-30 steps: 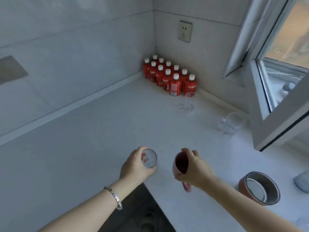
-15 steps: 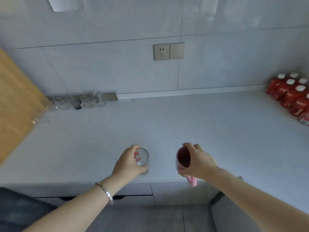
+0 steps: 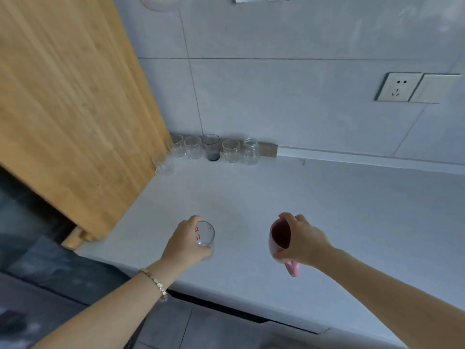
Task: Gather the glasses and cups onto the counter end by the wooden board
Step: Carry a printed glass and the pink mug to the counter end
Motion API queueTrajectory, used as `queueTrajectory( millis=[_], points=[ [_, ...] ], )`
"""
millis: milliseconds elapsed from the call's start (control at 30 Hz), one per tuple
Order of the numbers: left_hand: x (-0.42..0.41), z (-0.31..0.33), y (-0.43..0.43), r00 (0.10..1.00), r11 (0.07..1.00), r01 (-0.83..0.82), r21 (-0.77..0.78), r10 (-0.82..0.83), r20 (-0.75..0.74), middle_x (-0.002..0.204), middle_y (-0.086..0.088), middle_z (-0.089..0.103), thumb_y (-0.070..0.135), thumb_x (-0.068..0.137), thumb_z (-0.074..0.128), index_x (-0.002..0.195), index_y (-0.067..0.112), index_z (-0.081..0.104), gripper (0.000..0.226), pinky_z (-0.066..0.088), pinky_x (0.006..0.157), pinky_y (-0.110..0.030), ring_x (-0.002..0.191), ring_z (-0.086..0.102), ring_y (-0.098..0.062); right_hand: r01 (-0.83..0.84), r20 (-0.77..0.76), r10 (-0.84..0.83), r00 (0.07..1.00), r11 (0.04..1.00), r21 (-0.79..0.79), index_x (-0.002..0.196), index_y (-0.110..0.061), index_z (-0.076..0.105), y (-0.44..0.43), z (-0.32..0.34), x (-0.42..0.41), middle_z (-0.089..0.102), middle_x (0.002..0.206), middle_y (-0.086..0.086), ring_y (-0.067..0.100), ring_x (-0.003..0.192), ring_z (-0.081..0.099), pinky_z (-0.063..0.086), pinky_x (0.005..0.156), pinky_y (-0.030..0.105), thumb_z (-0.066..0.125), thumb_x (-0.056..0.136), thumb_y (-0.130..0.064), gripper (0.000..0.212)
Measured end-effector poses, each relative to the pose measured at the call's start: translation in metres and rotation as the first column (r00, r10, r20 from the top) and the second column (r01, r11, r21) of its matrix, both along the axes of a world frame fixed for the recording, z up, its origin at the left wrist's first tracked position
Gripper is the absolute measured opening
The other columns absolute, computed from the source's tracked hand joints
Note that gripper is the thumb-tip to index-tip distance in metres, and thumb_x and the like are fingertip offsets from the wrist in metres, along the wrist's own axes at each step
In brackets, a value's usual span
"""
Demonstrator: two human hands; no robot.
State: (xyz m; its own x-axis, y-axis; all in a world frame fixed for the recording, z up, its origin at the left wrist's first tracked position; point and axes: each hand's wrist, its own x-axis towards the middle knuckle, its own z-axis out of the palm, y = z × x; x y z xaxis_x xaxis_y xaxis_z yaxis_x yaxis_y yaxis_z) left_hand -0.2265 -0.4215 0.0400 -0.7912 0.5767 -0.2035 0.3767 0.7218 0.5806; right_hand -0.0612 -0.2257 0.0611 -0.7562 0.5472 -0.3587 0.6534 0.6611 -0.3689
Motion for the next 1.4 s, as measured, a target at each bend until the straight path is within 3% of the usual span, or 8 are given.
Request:
queueTrajectory(
  millis=[100,300,500,633,867,1000,1167,1400],
  points=[
    [-0.048,0.000,0.006,0.999,1.000,-0.031,0.006,0.031,-0.020,0.117,-0.008,0.053,0.020,0.062,0.073,0.129,0.015,0.046,0.073,0.038,0.079,-0.021,0.090,0.048,-0.014,-0.037,-0.009,0.037,0.999,0.999,0.004,0.141,-0.031,0.025,0.006,-0.006,-0.050,0.043,0.132,-0.003,0.022,0.110,0.057,0.052,0.086,0.032,0.073,0.065,-0.040,0.090],
    [-0.141,-0.004,0.037,0.996,0.997,-0.073,-0.009,0.072,-0.059,0.108,-0.001,0.038,0.018,0.062,0.074,0.127,0.013,0.048,0.070,0.035,0.080,-0.019,0.090,0.044,-0.015,-0.109,-0.035,0.109,0.993,0.994,-0.006,0.141,-0.032,0.024,0.029,-0.022,-0.142,0.042,0.133,-0.005,0.020,0.111,0.056,0.051,0.087,0.030,0.072,0.065,-0.043,0.091],
    [-0.235,-0.006,0.074,0.993,0.996,-0.062,-0.065,0.055,-0.102,0.123,-0.009,0.048,0.019,0.059,0.075,0.128,0.012,0.050,0.074,0.042,0.091,-0.027,0.115,0.050,-0.025,-0.134,-0.038,0.133,0.990,0.991,-0.027,0.142,-0.033,0.023,0.048,-0.034,-0.219,0.042,0.135,-0.006,0.018,0.112,0.056,0.050,0.089,0.028,0.073,0.066,-0.044,0.091],
    [-0.296,-0.015,0.102,0.995,0.996,-0.007,-0.084,-0.002,-0.105,0.126,-0.010,0.046,0.013,0.065,0.075,0.127,0.009,0.050,0.068,0.043,0.095,-0.032,0.117,0.049,-0.027,-0.079,-0.024,0.078,0.997,0.996,-0.049,0.142,-0.035,0.022,0.051,-0.046,-0.258,0.040,0.136,-0.007,0.017,0.113,0.054,0.049,0.088,0.027,0.072,0.066,-0.045,0.091],
    [-0.368,-0.041,0.138,0.977,0.980,0.174,-0.102,-0.185,-0.110,0.127,-0.011,0.046,0.013,0.073,0.071,0.132,0.010,0.046,0.065,0.041,0.091,-0.027,0.117,0.050,-0.025,0.132,0.025,-0.131,0.991,0.989,-0.070,0.143,-0.034,0.021,0.036,-0.070,-0.312,0.039,0.136,-0.007,0.018,0.115,0.054,0.048,0.090,0.027,0.071,0.067,-0.045,0.091],
    [-0.387,-0.056,0.140,0.947,0.943,0.307,-0.130,-0.317,-0.059,0.130,-0.011,0.044,0.012,0.074,0.071,0.135,0.010,0.043,0.067,0.044,0.098,-0.033,0.121,0.049,-0.026,0.244,0.010,-0.244,0.970,0.966,-0.079,0.143,-0.031,0.023,0.025,-0.078,-0.352,0.040,0.136,-0.004,0.020,0.116,0.054,0.047,0.092,0.030,0.071,0.068,-0.044,0.090],
    [-0.401,-0.066,0.140,0.923,0.920,0.380,-0.098,-0.384,-0.014,0.133,-0.012,0.043,0.010,0.076,0.069,0.135,0.008,0.042,0.065,0.042,0.099,-0.031,0.122,0.048,-0.026,0.355,-0.050,-0.359,0.932,0.932,-0.072,0.142,-0.026,0.026,0.030,-0.085,-0.408,0.038,0.135,0.004,0.028,0.115,0.054,0.047,0.093,0.035,0.073,0.071,-0.038,0.086],
    [-0.406,-0.069,0.136,0.894,0.891,0.446,-0.087,-0.448,-0.010,0.138,-0.007,0.040,0.004,0.077,0.067,0.141,0.012,0.036,0.072,0.041,0.101,-0.025,0.124,0.047,-0.021,0.364,-0.038,-0.366,0.930,0.930,-0.050,0.145,-0.024,0.021,0.033,-0.094,-0.450,0.032,0.137,0.005,0.028,0.119,0.051,0.047,0.095,0.036,0.073,0.072,-0.038,0.091]
  ],
)
